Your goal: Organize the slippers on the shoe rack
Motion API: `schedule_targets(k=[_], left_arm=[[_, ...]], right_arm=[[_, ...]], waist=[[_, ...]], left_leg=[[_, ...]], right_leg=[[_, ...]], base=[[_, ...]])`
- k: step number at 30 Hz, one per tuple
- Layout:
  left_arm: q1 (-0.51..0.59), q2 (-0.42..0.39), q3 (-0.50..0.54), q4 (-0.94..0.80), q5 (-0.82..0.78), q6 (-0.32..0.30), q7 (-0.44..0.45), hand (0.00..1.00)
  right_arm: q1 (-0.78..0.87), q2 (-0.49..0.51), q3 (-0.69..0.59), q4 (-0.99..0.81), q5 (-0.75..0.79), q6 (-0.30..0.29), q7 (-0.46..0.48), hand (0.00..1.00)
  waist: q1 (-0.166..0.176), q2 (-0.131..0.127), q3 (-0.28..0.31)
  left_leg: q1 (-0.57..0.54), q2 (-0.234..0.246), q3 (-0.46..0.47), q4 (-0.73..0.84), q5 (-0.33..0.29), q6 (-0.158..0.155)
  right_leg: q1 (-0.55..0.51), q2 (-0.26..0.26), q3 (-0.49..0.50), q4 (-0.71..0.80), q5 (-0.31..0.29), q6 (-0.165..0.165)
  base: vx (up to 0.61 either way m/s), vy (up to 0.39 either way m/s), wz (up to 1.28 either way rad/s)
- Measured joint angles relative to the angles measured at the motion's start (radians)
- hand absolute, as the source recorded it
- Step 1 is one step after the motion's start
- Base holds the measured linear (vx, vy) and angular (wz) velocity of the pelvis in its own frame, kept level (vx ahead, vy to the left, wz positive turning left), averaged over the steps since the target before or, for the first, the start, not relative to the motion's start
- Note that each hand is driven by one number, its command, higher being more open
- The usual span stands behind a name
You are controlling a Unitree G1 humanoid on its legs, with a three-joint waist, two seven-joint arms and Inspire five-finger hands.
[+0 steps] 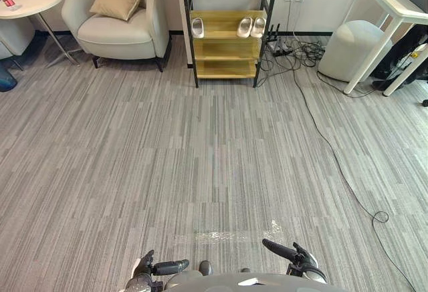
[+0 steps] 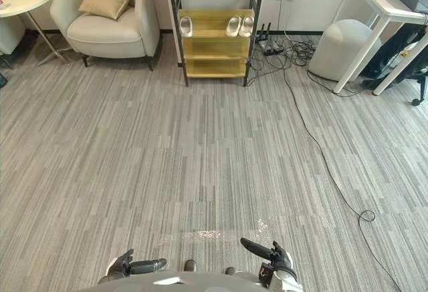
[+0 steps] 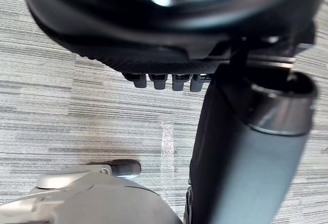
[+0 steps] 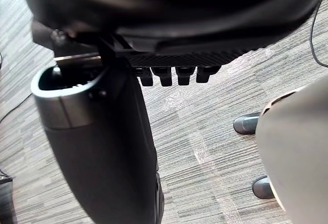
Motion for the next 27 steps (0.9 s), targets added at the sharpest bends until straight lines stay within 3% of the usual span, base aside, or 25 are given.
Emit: schedule_targets(k=[13, 17, 19, 22, 23, 24, 27], left_arm=[[-0.006, 0.005, 0.000, 0.000, -0.010, 0.000, -0.001, 1.00], [-0.018, 0.006, 0.000, -0.001, -0.010, 0.000, 0.000, 1.00], [-0.028, 0.008, 0.005, -0.007, -0.011, 0.000, 0.001, 1.00], [-0.035, 0.003, 0.046, -0.039, -0.024, -0.010, 0.000, 1.00], [-0.037, -0.002, 0.060, -0.060, -0.029, -0.015, 0.000, 1.00], [-0.039, -0.018, 0.091, -0.088, -0.040, -0.021, 0.000, 1.00], [-0.055, -0.035, 0.111, -0.093, -0.059, -0.036, 0.000, 1.00]], right_arm=[[-0.010, 0.003, 0.000, 0.000, 0.002, 0.000, 0.003, 1.00], [-0.020, 0.004, 0.001, -0.002, 0.002, -0.001, 0.004, 1.00], [-0.020, 0.006, 0.001, -0.008, 0.003, -0.003, 0.004, 1.00], [-0.016, 0.005, 0.003, -0.020, 0.004, -0.004, 0.003, 1.00], [-0.015, 0.003, 0.003, -0.029, 0.004, -0.004, 0.002, 1.00], [-0.012, -0.007, 0.004, -0.044, 0.004, -0.004, 0.000, 1.00], [-0.018, -0.029, 0.014, -0.044, 0.005, -0.003, -0.006, 1.00]], waist=[[-0.001, -0.006, 0.009], [-0.002, -0.005, 0.024], [0.001, -0.008, 0.034], [0.007, -0.014, 0.053], [0.015, -0.012, 0.059], [0.029, 0.007, 0.079], [0.048, 0.026, 0.084]], left_leg=[[-0.037, 0.001, -0.021, 0.000, -0.003, -0.004], [-0.048, 0.003, -0.021, 0.018, -0.020, -0.022], [-0.113, 0.010, -0.016, 0.163, -0.100, -0.030], [-0.252, 0.046, 0.068, 0.507, -0.180, -0.080], [-0.303, 0.066, 0.098, 0.625, -0.181, -0.083], [-0.382, 0.119, 0.141, 0.823, -0.188, -0.078], [-0.492, 0.162, 0.163, 0.925, -0.260, -0.060]], right_leg=[[-0.017, 0.003, -0.023, -0.019, 0.000, 0.000], [-0.025, 0.004, -0.024, -0.001, -0.019, -0.010], [-0.043, 0.002, -0.025, 0.043, -0.052, -0.020], [-0.028, 0.003, -0.021, 0.068, -0.091, -0.037], [-0.016, 0.006, -0.015, 0.070, -0.097, -0.042], [0.013, 0.022, 0.007, 0.072, -0.108, -0.056], [0.045, 0.019, 0.044, 0.072, -0.146, -0.084]], base=[[0.00, -0.007, 0.04], [0.02, -0.018, 0.02], [0.04, -0.028, 0.03], [0.03, -0.028, -0.02], [0.14, -0.055, -0.26], [0.14, -0.021, -0.39], [0.28, 0.044, -0.39]])
